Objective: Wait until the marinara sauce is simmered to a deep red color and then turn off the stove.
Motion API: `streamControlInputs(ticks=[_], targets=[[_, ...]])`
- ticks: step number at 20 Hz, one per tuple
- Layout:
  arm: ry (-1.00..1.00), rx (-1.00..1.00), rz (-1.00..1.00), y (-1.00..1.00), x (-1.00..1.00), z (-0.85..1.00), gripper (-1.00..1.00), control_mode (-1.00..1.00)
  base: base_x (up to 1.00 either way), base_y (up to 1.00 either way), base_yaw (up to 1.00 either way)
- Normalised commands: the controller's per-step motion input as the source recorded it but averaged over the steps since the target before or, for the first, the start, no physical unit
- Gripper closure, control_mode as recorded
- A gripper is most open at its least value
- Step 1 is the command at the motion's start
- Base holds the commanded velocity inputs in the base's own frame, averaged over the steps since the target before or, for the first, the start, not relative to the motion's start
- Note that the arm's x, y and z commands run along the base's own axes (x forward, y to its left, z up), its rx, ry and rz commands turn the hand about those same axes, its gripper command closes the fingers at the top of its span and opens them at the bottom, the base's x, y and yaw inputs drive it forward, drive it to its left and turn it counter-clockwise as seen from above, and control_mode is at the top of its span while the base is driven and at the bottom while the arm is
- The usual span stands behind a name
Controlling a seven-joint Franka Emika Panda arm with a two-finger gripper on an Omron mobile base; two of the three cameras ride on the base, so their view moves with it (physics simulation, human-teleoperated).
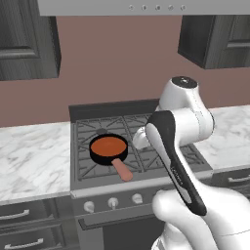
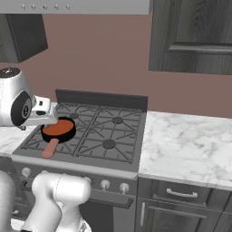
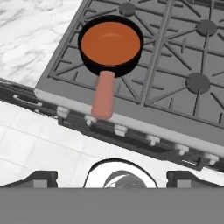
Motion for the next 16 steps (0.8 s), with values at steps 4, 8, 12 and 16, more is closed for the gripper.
streamControlInputs(ticks=[4,8,12,16], targets=[[-0.07,0.00,0.00,0.47,-0.29,-0.11,-1.00,-1.00,0.00,0.00,0.00],[-0.09,0.00,-0.03,0.43,-0.09,-0.02,-1.00,-1.00,0.00,0.00,0.00],[-0.13,0.00,-0.07,0.47,-0.01,0.00,-1.00,-1.00,0.00,0.00,0.00],[-0.16,0.00,-0.09,0.48,0.00,0.00,-1.00,-1.00,0.00,0.00,0.00]])
